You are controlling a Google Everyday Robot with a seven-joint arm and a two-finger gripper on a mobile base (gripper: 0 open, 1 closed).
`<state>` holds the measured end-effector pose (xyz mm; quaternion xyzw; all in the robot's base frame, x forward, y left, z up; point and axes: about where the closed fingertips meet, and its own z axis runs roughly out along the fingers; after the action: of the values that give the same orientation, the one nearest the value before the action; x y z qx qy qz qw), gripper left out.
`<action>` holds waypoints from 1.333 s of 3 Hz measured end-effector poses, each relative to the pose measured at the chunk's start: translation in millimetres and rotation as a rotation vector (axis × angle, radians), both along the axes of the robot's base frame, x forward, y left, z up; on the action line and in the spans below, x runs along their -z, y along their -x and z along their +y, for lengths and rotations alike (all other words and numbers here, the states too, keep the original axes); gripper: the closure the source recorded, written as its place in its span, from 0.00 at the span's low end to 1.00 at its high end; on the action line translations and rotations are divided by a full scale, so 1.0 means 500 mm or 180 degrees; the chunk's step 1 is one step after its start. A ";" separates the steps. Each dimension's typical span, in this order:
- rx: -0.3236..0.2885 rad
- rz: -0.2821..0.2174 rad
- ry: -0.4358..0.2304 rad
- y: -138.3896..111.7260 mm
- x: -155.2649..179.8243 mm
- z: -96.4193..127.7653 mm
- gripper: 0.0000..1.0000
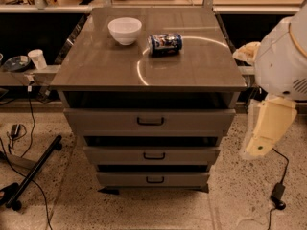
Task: Open top drawer
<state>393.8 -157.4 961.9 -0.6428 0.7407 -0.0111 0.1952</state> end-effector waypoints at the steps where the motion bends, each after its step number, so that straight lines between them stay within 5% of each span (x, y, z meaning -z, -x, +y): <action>1: 0.0047 -0.0003 -0.0029 -0.012 0.040 -0.003 0.00; 4: 0.0225 0.0135 -0.0138 -0.056 0.178 -0.021 0.00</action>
Offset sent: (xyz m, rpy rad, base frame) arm 0.0247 -0.0105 -0.0776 0.0341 0.0305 -0.0592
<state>422.0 -167.9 873.0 -0.6119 0.7670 0.0118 0.1928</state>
